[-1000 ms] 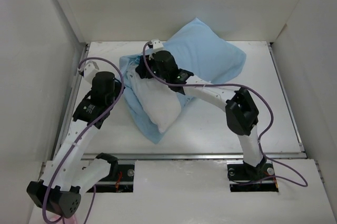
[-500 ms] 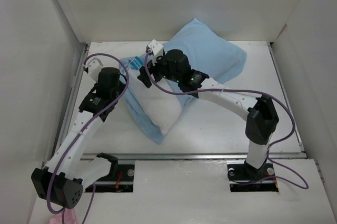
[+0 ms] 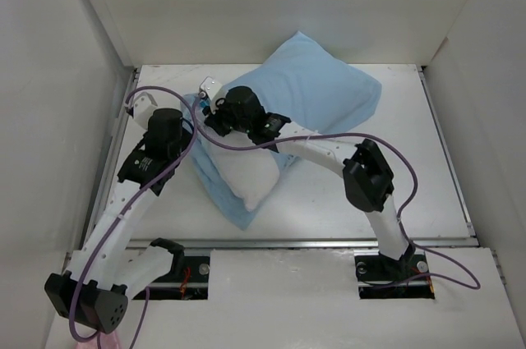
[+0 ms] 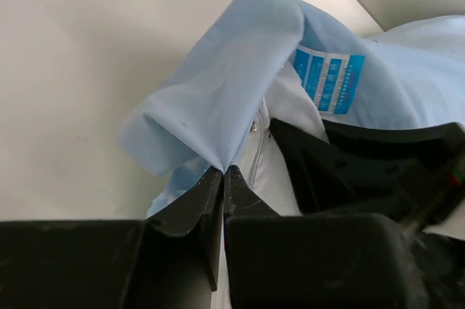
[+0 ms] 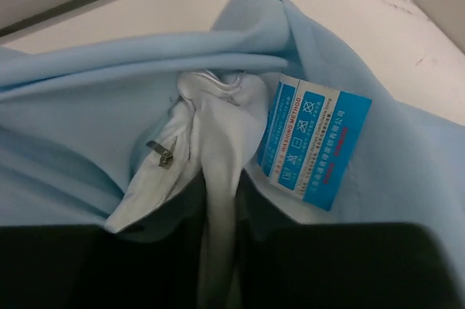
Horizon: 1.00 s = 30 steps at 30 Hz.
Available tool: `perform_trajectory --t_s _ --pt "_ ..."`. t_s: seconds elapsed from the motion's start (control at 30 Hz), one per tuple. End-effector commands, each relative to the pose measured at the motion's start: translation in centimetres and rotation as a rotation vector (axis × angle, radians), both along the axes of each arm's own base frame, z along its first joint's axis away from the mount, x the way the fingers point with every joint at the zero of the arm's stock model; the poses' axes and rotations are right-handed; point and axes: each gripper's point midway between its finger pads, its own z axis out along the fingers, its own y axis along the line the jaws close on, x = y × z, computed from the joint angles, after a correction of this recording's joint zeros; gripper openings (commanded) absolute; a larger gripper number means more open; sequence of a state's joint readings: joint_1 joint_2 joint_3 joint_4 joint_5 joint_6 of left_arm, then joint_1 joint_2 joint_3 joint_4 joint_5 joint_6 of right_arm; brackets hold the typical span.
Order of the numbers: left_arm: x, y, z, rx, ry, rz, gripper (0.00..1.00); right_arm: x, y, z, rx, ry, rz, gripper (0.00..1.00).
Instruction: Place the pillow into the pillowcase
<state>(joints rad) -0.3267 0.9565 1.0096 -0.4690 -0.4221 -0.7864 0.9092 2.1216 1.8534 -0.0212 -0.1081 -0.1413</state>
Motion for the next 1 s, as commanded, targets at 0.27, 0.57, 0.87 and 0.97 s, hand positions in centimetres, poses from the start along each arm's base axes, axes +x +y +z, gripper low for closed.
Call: perform_trajectory --t_s 0.27,0.57,0.87,0.97 --pt "-2.9 5.2 11.0 -0.013 -0.271 0.234 0.0 3.2 -8.0 -12.9 -0.387 0.125 -0.488 0.0" --pt "-3.2 5.3 12.5 -0.032 -0.303 0.241 0.0 2.2 -12.2 -18.7 -0.617 0.221 -0.641 0.0" --pt "0.3 1.6 2.4 -0.026 -0.013 0.131 0.13 0.2 -6.3 -11.5 -0.334 0.219 -0.314 0.04" --pt "0.2 1.6 0.7 -0.033 0.042 0.149 0.13 -1.2 -5.4 -9.5 -0.304 0.18 -0.176 0.31"
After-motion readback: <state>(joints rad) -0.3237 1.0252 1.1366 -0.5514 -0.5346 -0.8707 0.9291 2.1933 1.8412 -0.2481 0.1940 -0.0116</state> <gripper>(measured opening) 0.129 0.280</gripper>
